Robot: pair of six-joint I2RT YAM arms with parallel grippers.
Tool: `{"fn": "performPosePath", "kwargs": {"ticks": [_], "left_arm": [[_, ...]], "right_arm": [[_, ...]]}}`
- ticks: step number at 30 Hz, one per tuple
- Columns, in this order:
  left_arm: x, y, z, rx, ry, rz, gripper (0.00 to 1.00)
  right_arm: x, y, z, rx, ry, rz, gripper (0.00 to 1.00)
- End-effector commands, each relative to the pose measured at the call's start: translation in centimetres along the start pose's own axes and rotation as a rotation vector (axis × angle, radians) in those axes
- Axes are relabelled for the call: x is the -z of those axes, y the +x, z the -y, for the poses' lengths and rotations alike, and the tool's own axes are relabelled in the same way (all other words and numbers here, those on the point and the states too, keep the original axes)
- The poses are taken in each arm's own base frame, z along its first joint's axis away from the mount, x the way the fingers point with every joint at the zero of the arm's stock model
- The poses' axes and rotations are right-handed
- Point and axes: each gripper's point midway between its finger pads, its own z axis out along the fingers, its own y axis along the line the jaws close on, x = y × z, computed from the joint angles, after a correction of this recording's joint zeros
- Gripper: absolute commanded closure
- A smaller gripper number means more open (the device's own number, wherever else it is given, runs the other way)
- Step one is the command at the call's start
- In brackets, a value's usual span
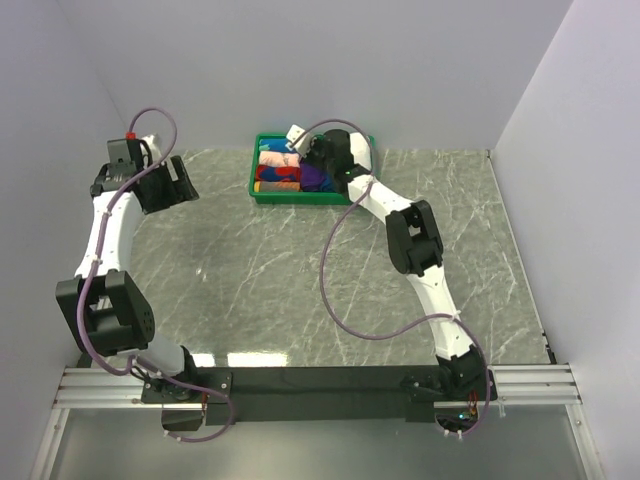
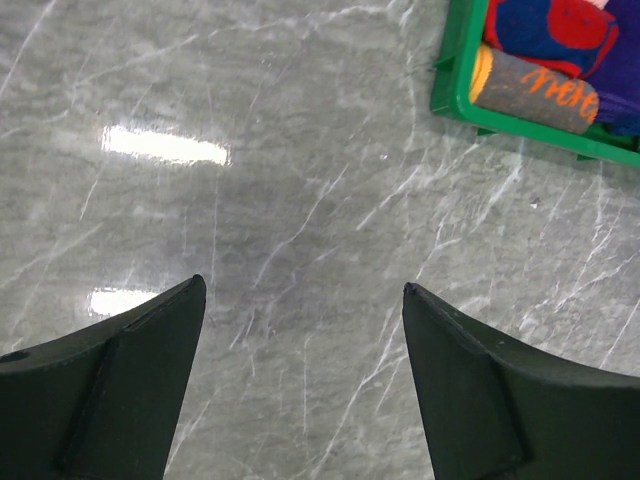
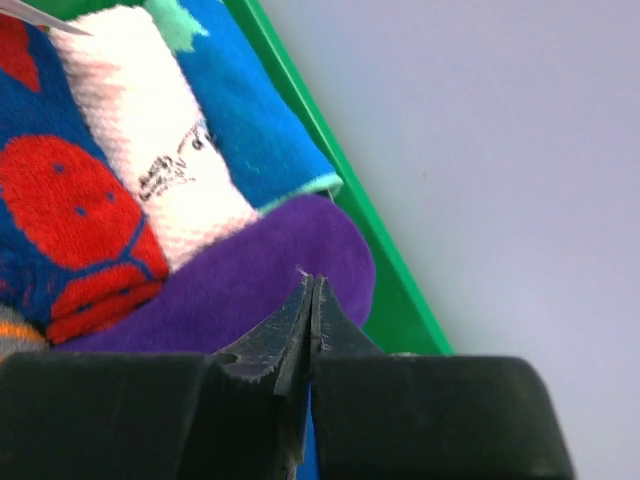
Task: Roll the towels
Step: Place the rolled towel into the container
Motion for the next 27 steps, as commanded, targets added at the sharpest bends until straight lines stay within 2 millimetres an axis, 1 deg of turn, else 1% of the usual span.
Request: {"fn": "performPosePath", "kwargs": {"ticks": [1, 2, 4, 9, 10, 11, 12, 13, 15, 17, 21, 22, 23, 24, 25, 26, 27], "left_arm": [[0.3, 0.4, 0.1, 0.031, 0.036, -0.015, 0.15], [0.3, 0.5, -0.1, 0.035, 0.036, -0.018, 0.15], [0.4, 0.6, -0.2, 0.04, 0.033, -0.023, 0.15], [1.0, 0.7, -0.8, 0.058, 0.032, -0.022, 0.15], [1.1, 0.7, -0.8, 0.059, 0.031, -0.024, 0.15], [1.3, 0.7, -0.9, 0.061, 0.03, -0.022, 0.15], [1.5, 0.7, -1.0, 0.064, 0.031, -0.021, 0.15], [1.6, 0.8, -1.1, 0.065, 0.03, -0.023, 0.15], [1.9, 0.8, -1.1, 0.07, 0.034, -0.016, 0.15], [2.3, 0.8, -1.2, 0.075, 0.036, -0.009, 0.15], [2.6, 1.4, -1.2, 0.078, 0.041, -0.013, 0.16], [2.7, 1.4, -1.2, 0.073, 0.041, -0.011, 0.15], [2.9, 1.3, -1.1, 0.066, 0.049, -0.008, 0.14], [3.0, 1.1, -1.0, 0.054, 0.051, 0.002, 0.13], [3.3, 0.8, -0.9, 0.042, 0.05, 0.014, 0.12], [3.6, 0.4, -0.8, 0.031, 0.051, 0.033, 0.1], [3.9, -0.2, -0.7, 0.009, 0.055, 0.056, 0.08]], "right_arm": [[-1.5, 0.7, -1.6, 0.045, -0.049, 0.006, 0.96], [-1.7, 0.1, -1.2, 0.047, -0.049, 0.013, 0.95], [-1.7, 1.1, -1.8, 0.069, -0.074, -0.018, 0.93], [-2.0, 2.4, -2.9, 0.129, -0.12, -0.068, 0.9], [-1.9, 3.3, -3.6, 0.162, -0.153, -0.096, 0.9], [-1.7, 3.7, -4.0, 0.179, -0.174, -0.108, 0.9], [-1.3, 4.8, -4.8, 0.195, -0.218, -0.142, 0.9], [-0.9, 5.3, -5.4, 0.243, -0.254, -0.157, 0.9], [-0.3, 6.1, -6.6, 0.279, -0.317, -0.182, 0.9], [0.1, 6.5, -7.0, 0.287, -0.357, -0.182, 0.9], [0.1, 6.0, -7.2, 0.307, -0.391, -0.157, 0.87], [-0.1, 5.9, -7.3, 0.316, -0.383, -0.155, 0.86], [-0.2, 5.8, -7.1, 0.322, -0.364, -0.156, 0.83], [-0.7, 4.9, -6.4, 0.316, -0.309, -0.129, 0.8], [-0.5, 4.5, -5.7, 0.302, -0.272, -0.129, 0.75], [-0.6, 3.6, -4.9, 0.287, -0.233, -0.113, 0.66], [-0.6, 1.5, -3.0, 0.256, -0.169, -0.077, 0.63]]}}
